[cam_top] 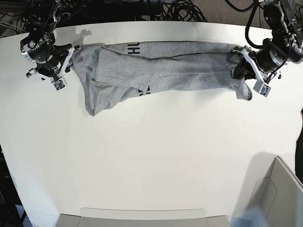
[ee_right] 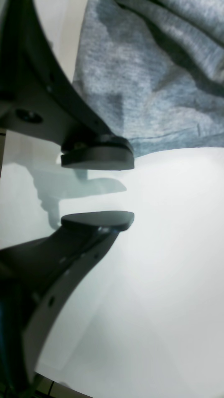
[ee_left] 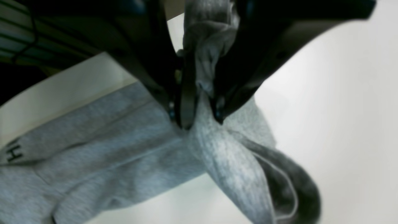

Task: Fold the T-shirt properly
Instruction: 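Fold the strip end held by the left gripper toward the right gripper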

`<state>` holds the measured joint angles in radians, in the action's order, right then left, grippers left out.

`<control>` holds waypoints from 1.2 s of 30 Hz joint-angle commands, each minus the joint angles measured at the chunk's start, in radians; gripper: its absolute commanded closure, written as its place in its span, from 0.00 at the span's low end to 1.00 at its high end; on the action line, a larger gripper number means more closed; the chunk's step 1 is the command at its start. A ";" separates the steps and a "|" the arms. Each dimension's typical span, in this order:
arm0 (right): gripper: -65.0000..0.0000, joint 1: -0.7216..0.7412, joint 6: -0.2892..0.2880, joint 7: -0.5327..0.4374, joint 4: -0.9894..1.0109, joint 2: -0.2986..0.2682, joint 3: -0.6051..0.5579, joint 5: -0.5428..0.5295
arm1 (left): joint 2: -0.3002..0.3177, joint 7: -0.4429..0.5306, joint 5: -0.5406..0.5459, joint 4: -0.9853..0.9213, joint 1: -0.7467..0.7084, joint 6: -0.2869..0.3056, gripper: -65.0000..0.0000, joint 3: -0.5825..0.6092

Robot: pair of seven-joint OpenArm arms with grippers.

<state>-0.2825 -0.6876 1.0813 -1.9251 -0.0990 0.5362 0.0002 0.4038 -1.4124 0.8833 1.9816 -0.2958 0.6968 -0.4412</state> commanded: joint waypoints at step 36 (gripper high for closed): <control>0.66 0.010 -0.011 -0.010 -0.017 -0.014 0.002 -0.006 | -0.115 0.130 0.014 -0.005 0.085 -0.411 0.57 0.413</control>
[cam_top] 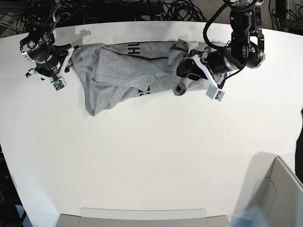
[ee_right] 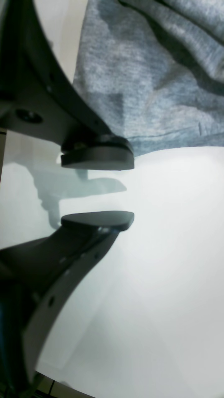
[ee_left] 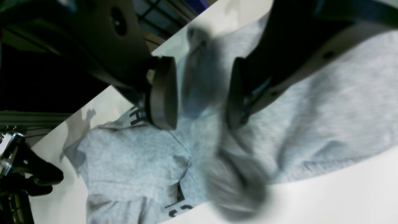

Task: Fold the T-shirt properly
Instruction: 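Fold the strip end held by the left gripper toward the right gripper, then grasp the other strip end with the right gripper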

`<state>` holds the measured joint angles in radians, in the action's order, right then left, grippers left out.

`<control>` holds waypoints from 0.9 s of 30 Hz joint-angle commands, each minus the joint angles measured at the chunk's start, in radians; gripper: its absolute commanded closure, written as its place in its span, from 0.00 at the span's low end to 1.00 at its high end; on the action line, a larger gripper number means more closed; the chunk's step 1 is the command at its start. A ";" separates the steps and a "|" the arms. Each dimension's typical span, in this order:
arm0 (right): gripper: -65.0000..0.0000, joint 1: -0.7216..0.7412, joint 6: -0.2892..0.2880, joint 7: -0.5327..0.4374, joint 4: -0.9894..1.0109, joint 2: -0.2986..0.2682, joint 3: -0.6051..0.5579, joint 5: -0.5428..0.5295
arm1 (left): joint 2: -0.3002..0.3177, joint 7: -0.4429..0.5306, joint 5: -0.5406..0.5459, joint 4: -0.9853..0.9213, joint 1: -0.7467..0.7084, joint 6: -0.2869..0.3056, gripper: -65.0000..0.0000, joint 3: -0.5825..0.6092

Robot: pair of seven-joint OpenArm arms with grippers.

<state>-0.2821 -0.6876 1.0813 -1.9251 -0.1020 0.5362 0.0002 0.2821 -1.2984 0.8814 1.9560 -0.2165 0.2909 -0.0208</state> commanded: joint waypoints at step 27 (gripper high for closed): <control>0.65 0.117 -0.011 0.055 -0.038 0.031 0.275 -0.202 | 0.007 0.035 -0.110 0.015 -0.099 -0.005 0.75 -0.069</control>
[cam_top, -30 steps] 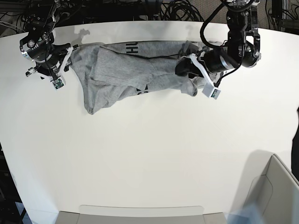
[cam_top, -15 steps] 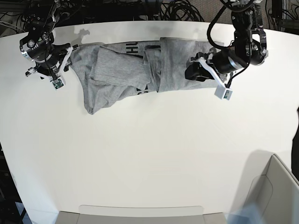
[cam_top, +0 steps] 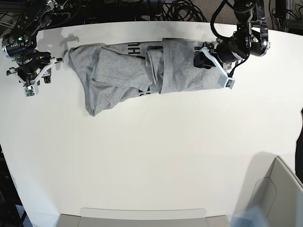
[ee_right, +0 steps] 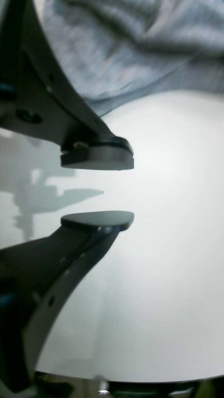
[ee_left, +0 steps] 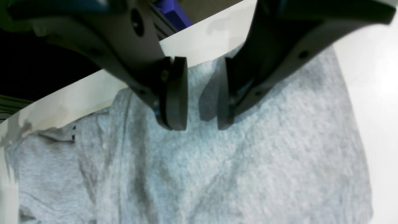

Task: Fold the T-shirt properly
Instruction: 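Grasp the other strip end with the right gripper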

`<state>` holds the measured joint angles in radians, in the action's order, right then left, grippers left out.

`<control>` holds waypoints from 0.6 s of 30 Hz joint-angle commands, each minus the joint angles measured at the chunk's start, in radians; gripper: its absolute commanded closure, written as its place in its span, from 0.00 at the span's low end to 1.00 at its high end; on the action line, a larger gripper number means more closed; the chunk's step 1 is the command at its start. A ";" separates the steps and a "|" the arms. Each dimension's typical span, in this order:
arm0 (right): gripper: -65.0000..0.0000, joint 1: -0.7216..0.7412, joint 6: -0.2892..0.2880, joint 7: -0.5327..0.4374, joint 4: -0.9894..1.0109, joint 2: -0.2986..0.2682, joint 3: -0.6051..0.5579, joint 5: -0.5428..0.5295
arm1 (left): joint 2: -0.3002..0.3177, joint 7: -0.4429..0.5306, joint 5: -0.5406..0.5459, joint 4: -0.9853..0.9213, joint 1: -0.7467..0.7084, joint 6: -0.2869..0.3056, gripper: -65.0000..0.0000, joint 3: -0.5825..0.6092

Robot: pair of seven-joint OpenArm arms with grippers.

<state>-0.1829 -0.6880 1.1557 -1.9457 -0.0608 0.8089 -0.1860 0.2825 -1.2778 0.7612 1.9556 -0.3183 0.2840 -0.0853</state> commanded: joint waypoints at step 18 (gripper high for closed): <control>0.55 0.162 -0.010 0.241 0.446 -0.138 0.091 -0.201 | 0.008 0.014 0.008 0.015 0.003 0.005 0.75 0.005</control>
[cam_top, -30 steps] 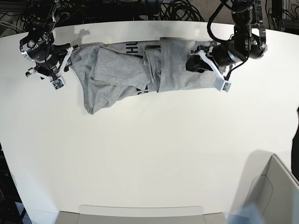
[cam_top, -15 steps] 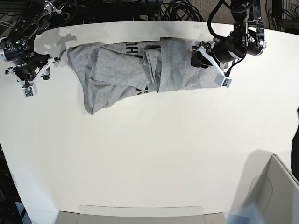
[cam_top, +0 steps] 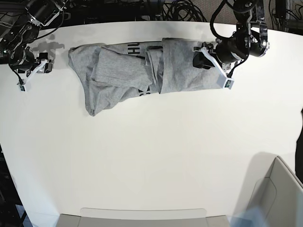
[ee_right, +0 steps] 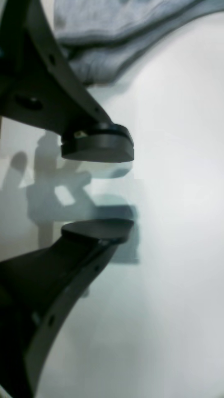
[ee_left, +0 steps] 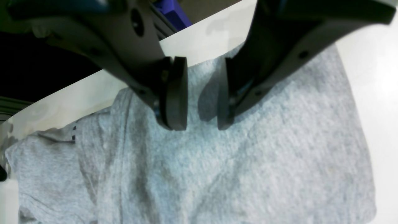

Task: Fold the T-shirt properly
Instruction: 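Grasp the other strip end with the right gripper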

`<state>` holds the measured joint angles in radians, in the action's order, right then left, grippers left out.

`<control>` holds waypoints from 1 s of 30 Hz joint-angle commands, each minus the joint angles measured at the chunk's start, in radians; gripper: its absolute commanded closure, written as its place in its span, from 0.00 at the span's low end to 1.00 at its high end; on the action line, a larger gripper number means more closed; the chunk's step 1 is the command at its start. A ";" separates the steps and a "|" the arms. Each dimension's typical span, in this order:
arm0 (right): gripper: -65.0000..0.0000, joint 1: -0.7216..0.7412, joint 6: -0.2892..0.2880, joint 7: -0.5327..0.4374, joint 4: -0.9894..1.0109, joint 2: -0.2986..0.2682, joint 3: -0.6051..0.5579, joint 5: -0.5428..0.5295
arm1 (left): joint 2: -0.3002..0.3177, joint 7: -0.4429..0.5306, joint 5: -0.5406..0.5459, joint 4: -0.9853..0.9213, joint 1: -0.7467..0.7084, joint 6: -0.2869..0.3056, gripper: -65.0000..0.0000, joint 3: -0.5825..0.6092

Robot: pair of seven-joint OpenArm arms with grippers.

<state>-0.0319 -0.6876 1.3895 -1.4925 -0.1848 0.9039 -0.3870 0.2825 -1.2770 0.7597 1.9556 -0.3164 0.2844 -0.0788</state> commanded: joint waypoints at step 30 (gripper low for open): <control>0.55 -0.044 -0.011 0.007 0.263 0.003 -0.463 -0.438 | 0.008 0.015 0.008 0.012 0.007 0.006 0.75 0.001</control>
<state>-0.0582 -0.6872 1.2850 -1.2415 -0.1795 0.4511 -0.9596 0.2825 -1.2774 0.7593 1.9545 -0.3130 0.2855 -0.0765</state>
